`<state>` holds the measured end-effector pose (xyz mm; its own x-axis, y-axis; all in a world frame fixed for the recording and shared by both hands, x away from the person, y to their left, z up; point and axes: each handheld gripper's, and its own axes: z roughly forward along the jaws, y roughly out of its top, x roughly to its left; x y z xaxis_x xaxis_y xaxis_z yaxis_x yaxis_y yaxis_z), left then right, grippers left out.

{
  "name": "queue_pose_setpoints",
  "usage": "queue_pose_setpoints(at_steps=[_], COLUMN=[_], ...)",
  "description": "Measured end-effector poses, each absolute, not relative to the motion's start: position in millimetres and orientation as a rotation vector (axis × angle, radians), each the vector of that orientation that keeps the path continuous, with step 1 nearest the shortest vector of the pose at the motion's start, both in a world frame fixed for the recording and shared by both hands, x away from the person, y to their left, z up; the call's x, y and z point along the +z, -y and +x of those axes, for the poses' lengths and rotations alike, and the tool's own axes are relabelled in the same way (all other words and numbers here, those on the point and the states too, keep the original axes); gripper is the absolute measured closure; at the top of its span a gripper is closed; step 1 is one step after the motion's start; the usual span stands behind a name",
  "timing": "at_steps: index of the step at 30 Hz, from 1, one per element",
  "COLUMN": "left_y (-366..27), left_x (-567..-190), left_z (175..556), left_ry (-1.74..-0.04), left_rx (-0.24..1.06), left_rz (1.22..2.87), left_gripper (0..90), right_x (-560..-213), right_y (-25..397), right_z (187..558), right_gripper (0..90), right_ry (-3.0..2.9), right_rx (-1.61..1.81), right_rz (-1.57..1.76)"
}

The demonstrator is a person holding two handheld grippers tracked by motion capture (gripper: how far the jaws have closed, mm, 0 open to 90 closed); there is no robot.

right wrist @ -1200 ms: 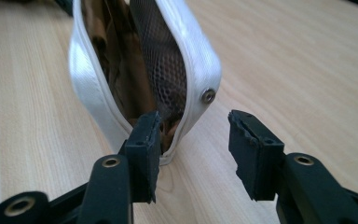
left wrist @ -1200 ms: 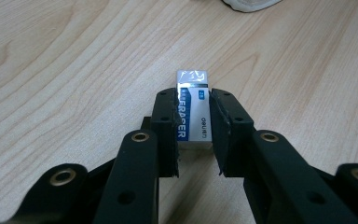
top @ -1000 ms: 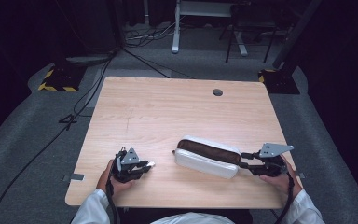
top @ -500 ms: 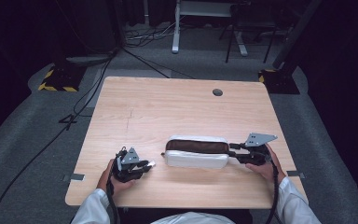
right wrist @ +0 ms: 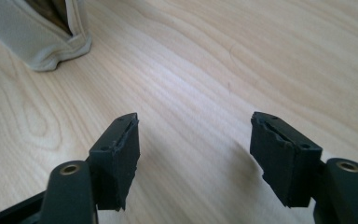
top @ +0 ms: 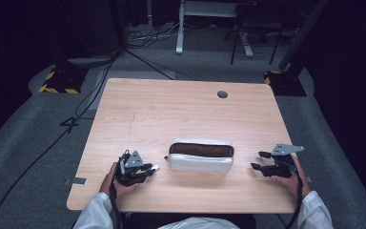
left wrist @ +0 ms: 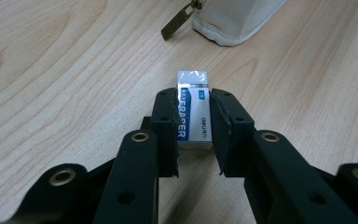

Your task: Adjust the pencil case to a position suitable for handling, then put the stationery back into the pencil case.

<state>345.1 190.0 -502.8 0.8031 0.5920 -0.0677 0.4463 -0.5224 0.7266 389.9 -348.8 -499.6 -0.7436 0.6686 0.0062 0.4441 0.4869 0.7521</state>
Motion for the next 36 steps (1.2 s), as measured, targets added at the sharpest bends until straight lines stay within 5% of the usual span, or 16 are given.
queue_pose_setpoints(at_steps=[6,22,36], left_y=[-190.5,-190.8,-203.5], left_x=[-503.0,-499.8,-453.3], left_z=[345.6,346.2,348.4], left_ry=[-0.752,-0.747,-0.617], left_rx=[0.238,0.293,0.336], left_rz=[2.208,2.209,2.122], left_gripper=[72.0,73.0,73.0], right_x=[-503.0,-504.0,-504.0], right_y=[346.4,346.4,347.3], right_z=[385.8,387.2,386.7], right_gripper=[25.8,24.6,24.6], right_ry=[-2.443,-2.443,-2.446], right_rx=[1.079,1.093,1.095], right_rz=[0.937,0.946,0.944])
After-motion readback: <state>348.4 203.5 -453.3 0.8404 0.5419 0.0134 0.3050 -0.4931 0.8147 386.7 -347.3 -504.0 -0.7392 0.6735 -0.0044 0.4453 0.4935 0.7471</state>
